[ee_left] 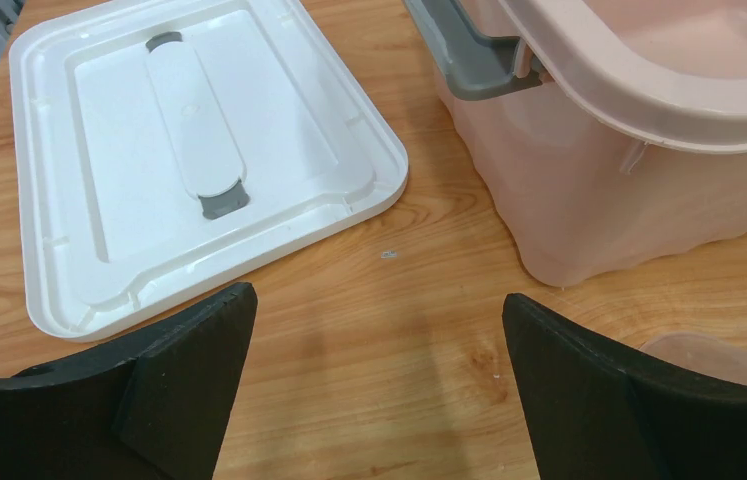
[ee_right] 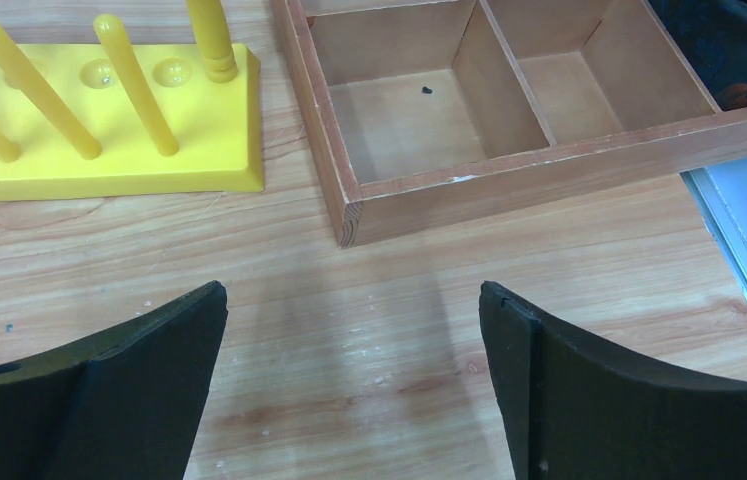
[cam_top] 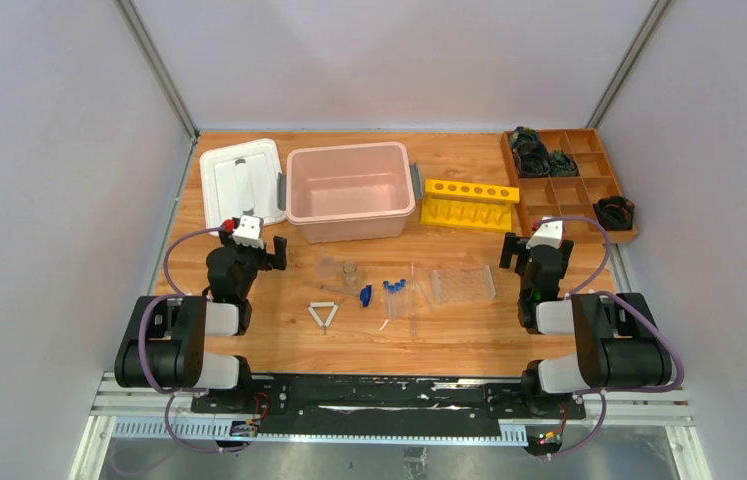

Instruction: Organize the chemistry lab equipment

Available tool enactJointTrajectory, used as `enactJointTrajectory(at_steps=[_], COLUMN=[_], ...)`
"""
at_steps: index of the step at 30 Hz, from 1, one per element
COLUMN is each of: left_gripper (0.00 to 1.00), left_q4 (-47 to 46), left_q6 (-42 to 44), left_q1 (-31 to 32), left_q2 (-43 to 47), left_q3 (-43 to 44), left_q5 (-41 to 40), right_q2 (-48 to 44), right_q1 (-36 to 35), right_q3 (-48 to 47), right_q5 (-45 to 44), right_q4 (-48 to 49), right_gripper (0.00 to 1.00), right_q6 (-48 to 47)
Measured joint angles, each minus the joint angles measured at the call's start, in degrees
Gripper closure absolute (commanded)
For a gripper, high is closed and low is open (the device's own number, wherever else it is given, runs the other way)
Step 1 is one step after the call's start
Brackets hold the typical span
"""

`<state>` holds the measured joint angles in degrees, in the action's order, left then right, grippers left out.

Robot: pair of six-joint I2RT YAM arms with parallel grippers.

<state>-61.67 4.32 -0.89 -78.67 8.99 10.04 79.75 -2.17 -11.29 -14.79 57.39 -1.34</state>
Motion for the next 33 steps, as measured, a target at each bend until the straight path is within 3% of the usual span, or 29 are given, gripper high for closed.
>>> enactJointTrajectory(at_steps=[11, 15, 23, 26, 27, 30, 33], left_gripper=[0.00, 0.00, 0.00, 0.00, 0.00, 0.00, 0.00], left_q4=[0.00, 2.01, 30.16, 41.46, 45.33, 56.72, 66.95], left_q6=[0.00, -0.04, -0.44, -0.46, -0.55, -1.22, -1.49], left_q1=[0.00, 0.00, -1.88, -2.99, -3.65, -5.90, -7.63], left_q2=[0.00, 0.72, 11.34, 13.99, 14.49, 14.80, 14.56], left_q3=[0.00, 0.70, 18.95, 25.86, 28.22, 35.76, 43.89], left_q5=[0.00, -0.04, -0.63, -0.15, 0.15, 0.55, 0.17], right_q2=[-1.22, -8.79, -19.43, -20.85, -20.96, -21.20, -21.24], right_q1=[0.00, 0.00, 0.00, 0.35, 0.50, 0.98, -1.40], right_q3=[-0.31, -6.60, -25.97, -29.11, -29.66, -31.21, -34.03], right_q5=[-0.59, -2.62, -5.99, -6.16, -4.98, 1.68, 6.29], right_q4=[-1.40, -16.48, -49.64, -60.43, -62.71, -68.72, -73.50], right_gripper=[0.00, 0.00, 0.00, 0.20, 0.20, 0.07, 0.04], right_q6=[-0.09, 1.38, 11.10, 17.20, 18.05, 20.63, 22.23])
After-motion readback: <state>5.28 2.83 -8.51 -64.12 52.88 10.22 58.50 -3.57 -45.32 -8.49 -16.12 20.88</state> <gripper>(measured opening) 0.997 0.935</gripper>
